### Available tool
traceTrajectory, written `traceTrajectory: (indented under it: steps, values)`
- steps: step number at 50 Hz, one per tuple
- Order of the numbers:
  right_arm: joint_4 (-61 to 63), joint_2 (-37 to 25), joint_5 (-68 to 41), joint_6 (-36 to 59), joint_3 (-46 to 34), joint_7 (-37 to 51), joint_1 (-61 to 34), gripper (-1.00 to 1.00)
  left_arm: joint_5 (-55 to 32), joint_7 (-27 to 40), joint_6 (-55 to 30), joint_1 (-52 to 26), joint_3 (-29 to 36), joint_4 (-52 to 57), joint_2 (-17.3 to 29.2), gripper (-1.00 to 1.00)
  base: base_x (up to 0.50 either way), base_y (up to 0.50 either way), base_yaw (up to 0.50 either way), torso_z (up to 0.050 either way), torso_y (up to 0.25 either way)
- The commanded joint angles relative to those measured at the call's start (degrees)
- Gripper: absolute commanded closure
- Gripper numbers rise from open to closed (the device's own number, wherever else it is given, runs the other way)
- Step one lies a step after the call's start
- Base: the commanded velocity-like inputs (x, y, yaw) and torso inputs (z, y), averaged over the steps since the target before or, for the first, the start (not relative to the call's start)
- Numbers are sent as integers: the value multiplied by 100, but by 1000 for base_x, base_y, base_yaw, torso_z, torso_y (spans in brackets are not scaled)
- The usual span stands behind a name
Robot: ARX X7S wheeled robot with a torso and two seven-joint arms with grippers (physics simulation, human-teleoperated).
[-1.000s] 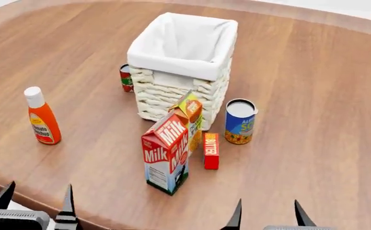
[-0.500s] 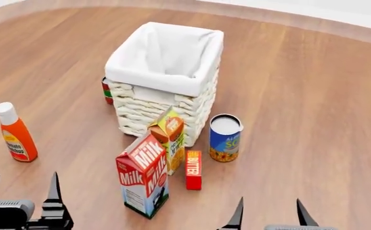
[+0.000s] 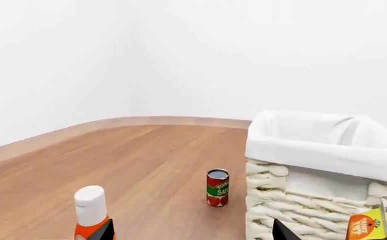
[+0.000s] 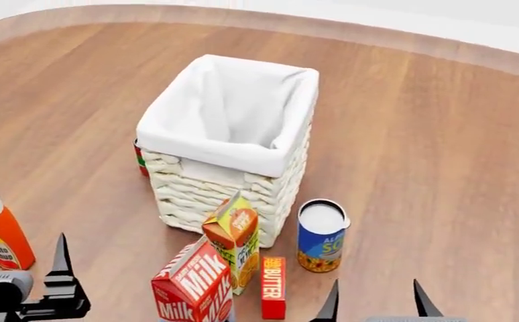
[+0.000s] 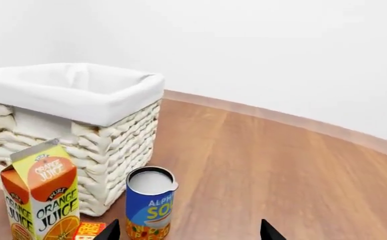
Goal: Pick up the butter and put it in the basket.
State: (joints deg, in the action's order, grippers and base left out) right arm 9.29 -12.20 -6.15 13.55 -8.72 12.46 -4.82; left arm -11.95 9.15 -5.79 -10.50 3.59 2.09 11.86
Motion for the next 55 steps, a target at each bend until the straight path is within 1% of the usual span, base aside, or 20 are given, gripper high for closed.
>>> traceTrajectory:
  steps: [1,2,4,11,15,18,26,31,36,37,42,48,55]
  values:
    - [57,-10,6,12,32,135,52,-100,-33,66,-93,52,0,147,61,-100,-134,482,0,0,0]
    - [38,39,-114,-108,148,160,83,-100,-35,73,-104,61,2,173,65,-100,0,0,0,0,0]
    - [98,-4,-101,59,130,172,89,-100,-44,65,-87,40,3,136,72,-100,0,0,0,0,0]
    - [141,-3,-89,22,82,195,74,-100,-43,89,-72,13,6,111,97,-100,13,4,0,0,0]
    - [147,-20,-46,23,53,229,73,-100,294,203,356,8,92,-67,104,-100,435,144,0,0,0]
    - [206,-30,-57,67,42,238,82,-100,71,42,234,48,90,18,141,-100,475,157,0,0,0]
    - [195,-36,-38,116,7,281,57,-100,182,179,285,51,85,45,162,-100,475,157,0,0,2]
    - [217,-51,-30,70,-10,299,83,-100,183,204,338,64,86,43,162,-100,0,0,0,0,0]
    - [242,-64,-41,90,-18,316,92,-100,50,279,135,40,2,137,154,-100,0,0,0,0,0]
    - [291,-85,-14,163,-44,320,63,-100,61,394,180,-62,-96,56,126,-100,0,0,0,0,-219]
    - [359,-100,-21,197,-52,344,80,-100,-43,313,209,26,-104,278,186,-100,0,0,0,0,-234]
    - [368,-115,-36,190,-61,355,88,-100,106,376,351,83,-64,366,227,-100,0,0,0,3,-250]
    - [348,-129,-44,168,-83,362,71,-100,47,397,331,68,-87,399,238,-100,0,0,0,2,-250]
